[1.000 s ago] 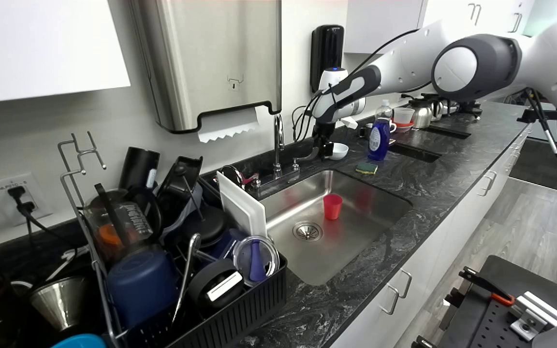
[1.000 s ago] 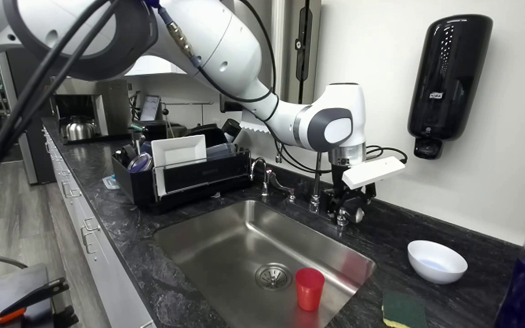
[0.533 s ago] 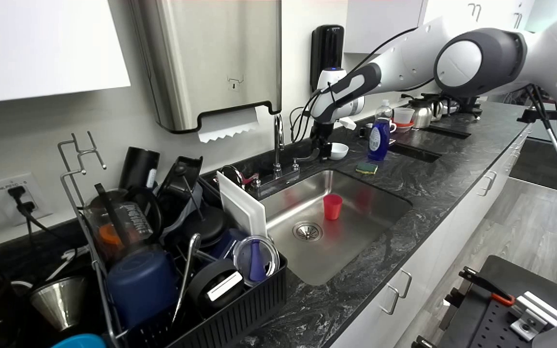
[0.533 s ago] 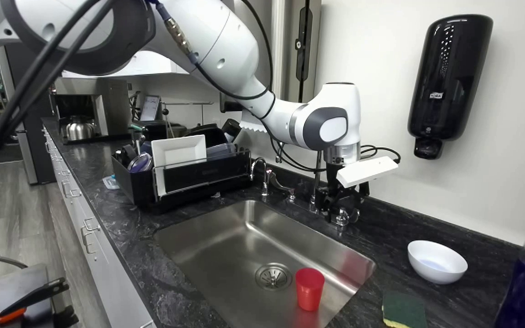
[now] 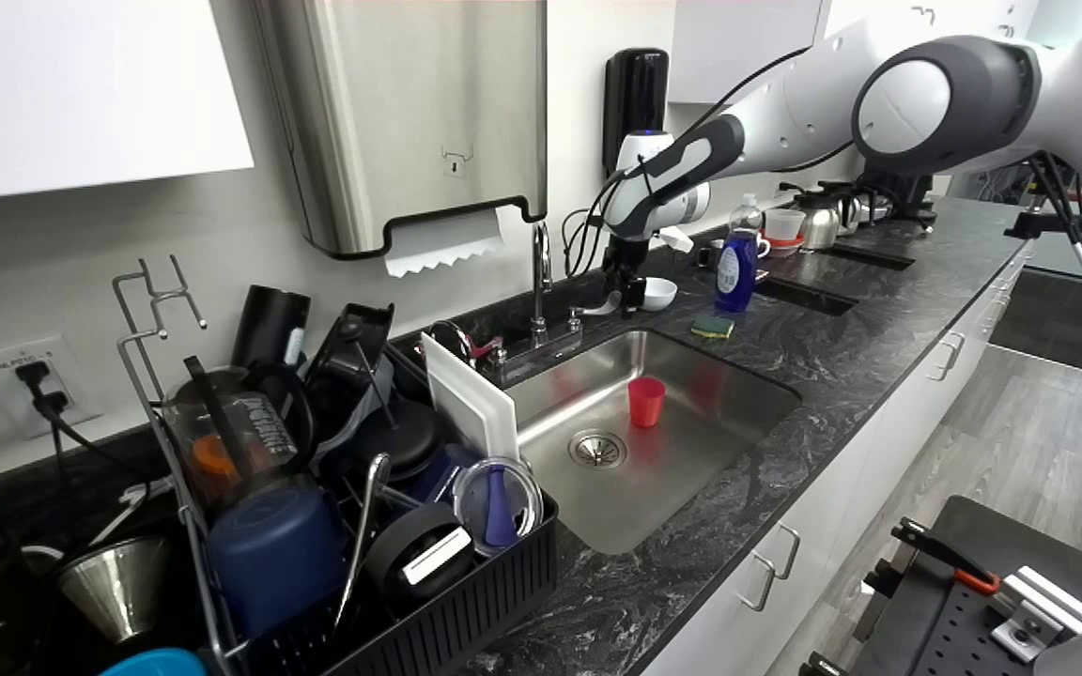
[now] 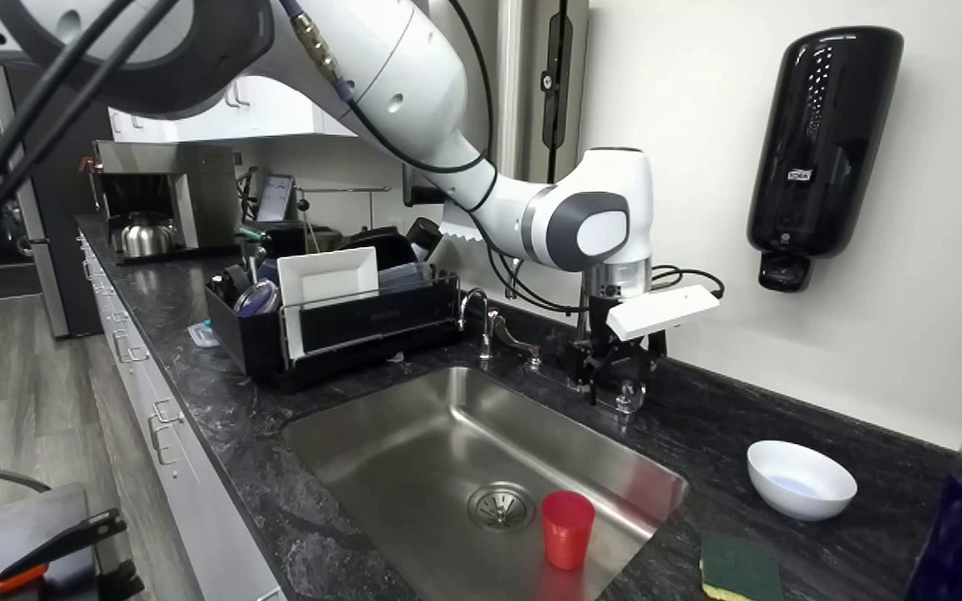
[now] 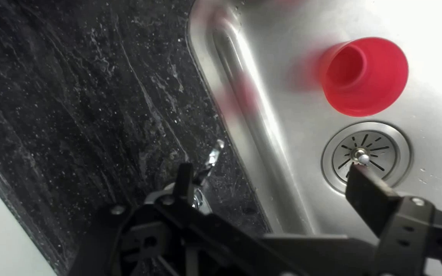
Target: Use the faucet handle on the right to open the faucet
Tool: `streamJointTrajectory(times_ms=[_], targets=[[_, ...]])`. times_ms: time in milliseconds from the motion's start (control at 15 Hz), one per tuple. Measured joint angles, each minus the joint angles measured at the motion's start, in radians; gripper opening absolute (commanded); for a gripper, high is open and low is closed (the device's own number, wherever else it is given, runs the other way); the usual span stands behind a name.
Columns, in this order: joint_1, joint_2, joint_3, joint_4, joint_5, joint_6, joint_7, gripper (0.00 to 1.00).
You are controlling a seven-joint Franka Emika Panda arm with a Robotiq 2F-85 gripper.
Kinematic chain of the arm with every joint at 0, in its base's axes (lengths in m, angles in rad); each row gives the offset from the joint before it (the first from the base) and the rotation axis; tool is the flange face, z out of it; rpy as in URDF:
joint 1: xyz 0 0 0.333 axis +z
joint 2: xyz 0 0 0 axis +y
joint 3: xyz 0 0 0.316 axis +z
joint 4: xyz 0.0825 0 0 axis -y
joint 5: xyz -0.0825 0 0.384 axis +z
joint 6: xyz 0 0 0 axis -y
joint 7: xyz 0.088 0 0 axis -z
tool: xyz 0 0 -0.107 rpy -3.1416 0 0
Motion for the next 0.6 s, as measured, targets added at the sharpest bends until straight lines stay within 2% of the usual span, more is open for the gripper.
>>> streamJointTrajectory(times_ms=[600], targets=[[0.0,-0.037,0.008,-0.052,0.004,0.002,-0.001,1.0]])
